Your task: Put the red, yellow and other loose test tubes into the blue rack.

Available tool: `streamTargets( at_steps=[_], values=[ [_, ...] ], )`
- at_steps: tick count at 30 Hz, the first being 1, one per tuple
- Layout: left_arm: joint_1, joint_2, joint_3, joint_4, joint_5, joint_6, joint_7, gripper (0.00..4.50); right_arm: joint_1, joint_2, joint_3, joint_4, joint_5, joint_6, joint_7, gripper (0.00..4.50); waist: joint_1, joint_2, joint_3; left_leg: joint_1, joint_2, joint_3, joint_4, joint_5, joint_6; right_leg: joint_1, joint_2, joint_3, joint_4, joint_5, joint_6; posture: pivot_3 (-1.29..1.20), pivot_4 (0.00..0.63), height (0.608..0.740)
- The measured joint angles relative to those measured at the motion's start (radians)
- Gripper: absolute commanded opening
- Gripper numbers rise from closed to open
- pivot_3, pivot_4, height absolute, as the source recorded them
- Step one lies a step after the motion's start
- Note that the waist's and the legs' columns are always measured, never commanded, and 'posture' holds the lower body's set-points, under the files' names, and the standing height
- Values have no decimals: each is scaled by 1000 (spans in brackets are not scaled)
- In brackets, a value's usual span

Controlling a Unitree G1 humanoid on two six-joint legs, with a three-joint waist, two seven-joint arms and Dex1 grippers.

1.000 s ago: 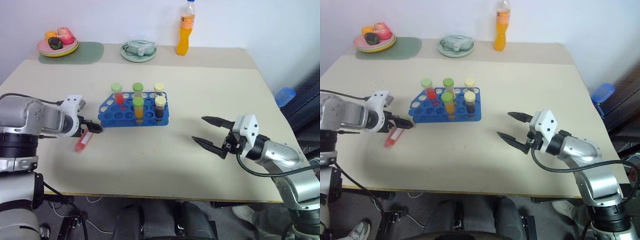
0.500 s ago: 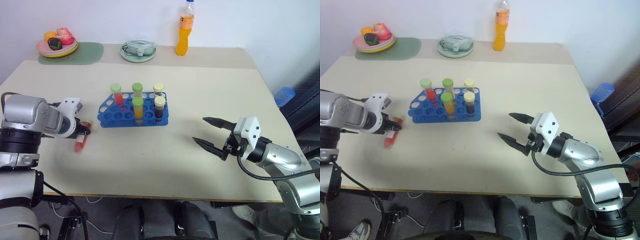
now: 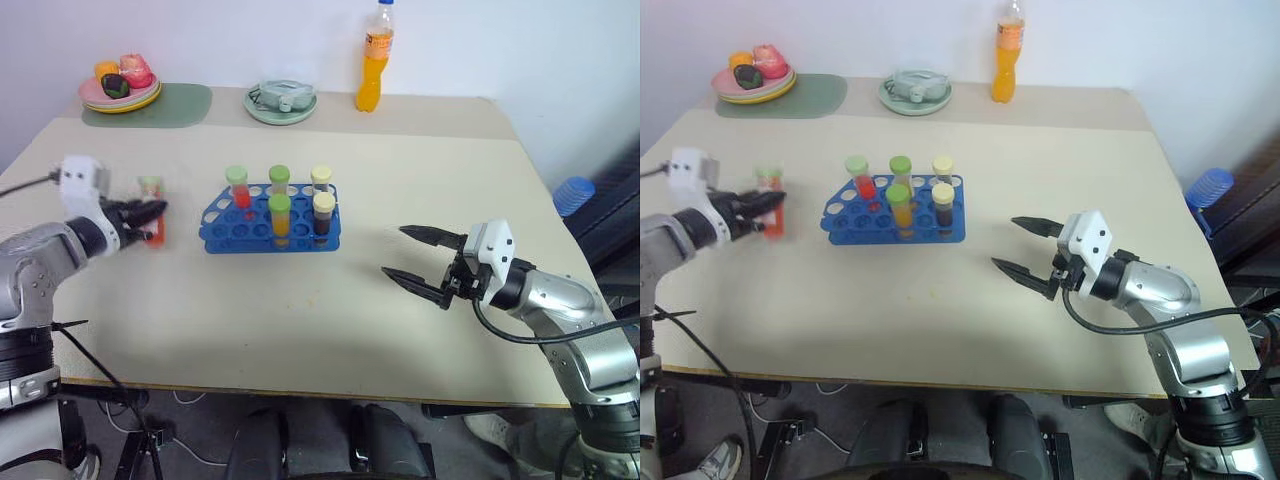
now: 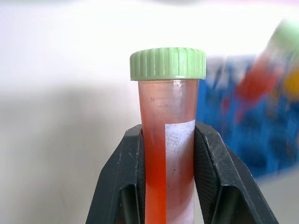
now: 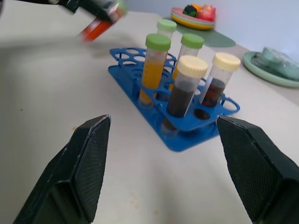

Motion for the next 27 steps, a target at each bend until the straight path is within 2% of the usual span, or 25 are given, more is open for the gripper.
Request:
streamTargets(
  at_steps=[4,9,14,22,27],
  values=[
    [77,-152,-8,-91,53,-267,5,772,-7,-2,-1,24,-9,-9,15,3681,1,0,0,0,0,1,0,0,0,0,0,0,0,0,0,0,150,740],
    [97,-312,-68,-95,128,-571,14,772,1,-11,-18,25,-18,-15,20,3681,0,0,0,0,0,1,0,0,0,0,0,0,0,0,0,0,150,740],
    [90,-389,-133,-21,198,-778,6,772,34,-20,-47,19,-18,-15,20,3681,0,1,0,1,0,1,0,0,0,0,0,0,0,0,1,0,150,740],
    [86,-437,-210,191,300,-1025,-16,772,51,-44,-82,-31,-17,12,-4,3681,-1,1,0,1,0,1,0,-2,3,0,0,0,0,0,1,0,150,740],
    [85,-447,-227,256,320,-1133,-23,772,53,-49,-95,-52,-14,39,-16,3681,0,1,-1,1,0,1,0,-3,6,0,0,0,0,0,1,0,150,740]
  ],
)
